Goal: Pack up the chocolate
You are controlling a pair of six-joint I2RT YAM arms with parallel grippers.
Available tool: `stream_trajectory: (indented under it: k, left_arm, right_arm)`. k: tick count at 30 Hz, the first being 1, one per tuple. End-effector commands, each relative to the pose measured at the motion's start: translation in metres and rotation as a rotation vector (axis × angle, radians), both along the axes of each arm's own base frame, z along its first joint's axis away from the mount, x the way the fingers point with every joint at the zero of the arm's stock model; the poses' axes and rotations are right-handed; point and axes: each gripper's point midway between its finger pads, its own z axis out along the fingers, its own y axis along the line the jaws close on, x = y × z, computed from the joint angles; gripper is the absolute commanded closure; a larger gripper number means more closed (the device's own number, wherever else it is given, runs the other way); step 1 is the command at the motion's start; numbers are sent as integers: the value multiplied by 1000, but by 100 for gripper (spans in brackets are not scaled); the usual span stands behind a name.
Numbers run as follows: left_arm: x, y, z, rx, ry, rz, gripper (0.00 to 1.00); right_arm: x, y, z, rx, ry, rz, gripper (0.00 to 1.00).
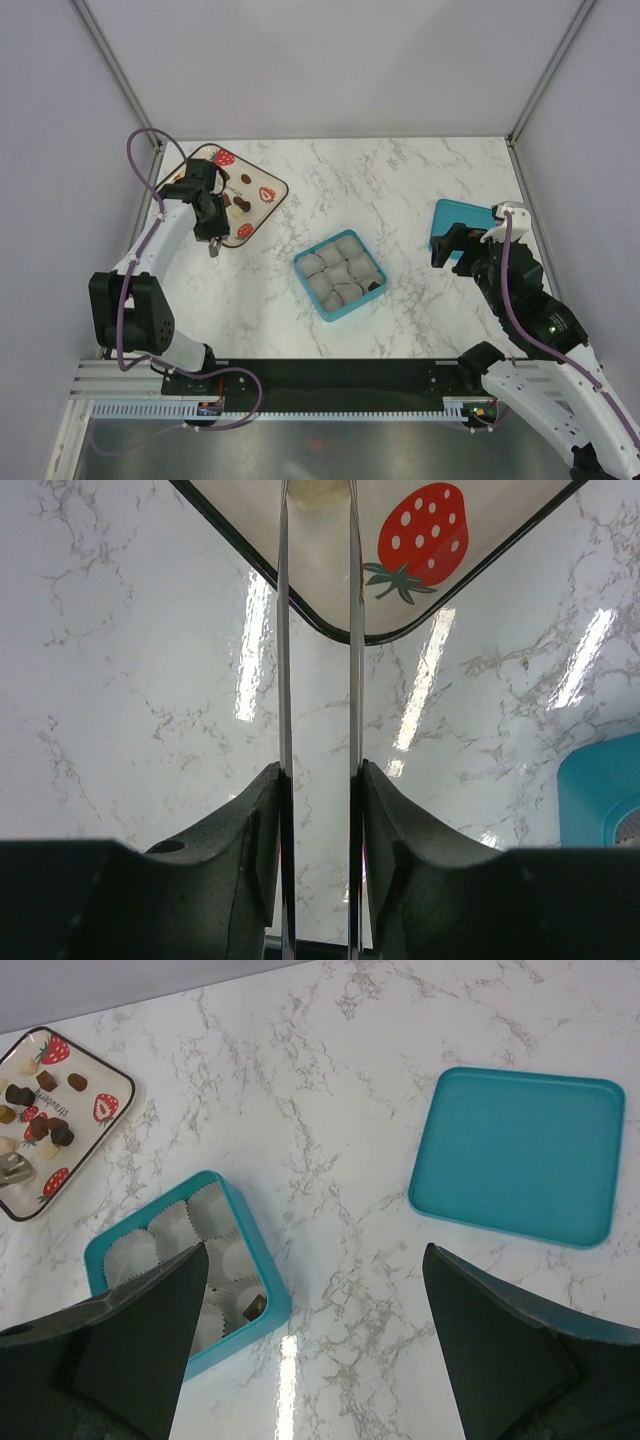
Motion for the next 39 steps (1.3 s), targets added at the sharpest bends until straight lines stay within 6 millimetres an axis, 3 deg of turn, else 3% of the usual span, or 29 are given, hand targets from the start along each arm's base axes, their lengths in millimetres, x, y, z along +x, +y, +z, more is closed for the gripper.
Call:
stream_trajectory:
  k: [1,8,13,17,20,29,31,32,33,39]
  left_arm:
    - [5,0,28,20,-75,-35,60]
    - [5,-8,38,-1,-98,-52,60]
    - [7,-26,66,-49,-160,-107,60]
    - [-1,-47,92,-105,-209,-169,60]
    - [-12,-72,101,-154,-216,-243,60]
    - [-82,-171,106,-216,-207,-621,61]
    - [-95,-181,108,-252,-200,-656,62]
    - [-116,-194,109,-327,-149,-692,63]
    - [-123,-199,108,-350,-137,-723,63]
    - [-158,-218,101,-422,-62,-857,63]
  right_arm:
    - [3,4,9,37,-30,5,3]
    - [4,6,10,38,-26,9,4]
    - [4,5,12,38,-29,7,4]
    - [5,5,13,31,-28,2,4]
    - [6,3,15,25,-27,-5,4]
    - [9,0,15,2,-11,-30,4]
    - [10,0,15,1,-5,-32,4]
    - [11,1,14,2,-2,-33,4]
    - [11,2,14,5,1,-31,4]
    - [14,5,12,9,15,-27,4]
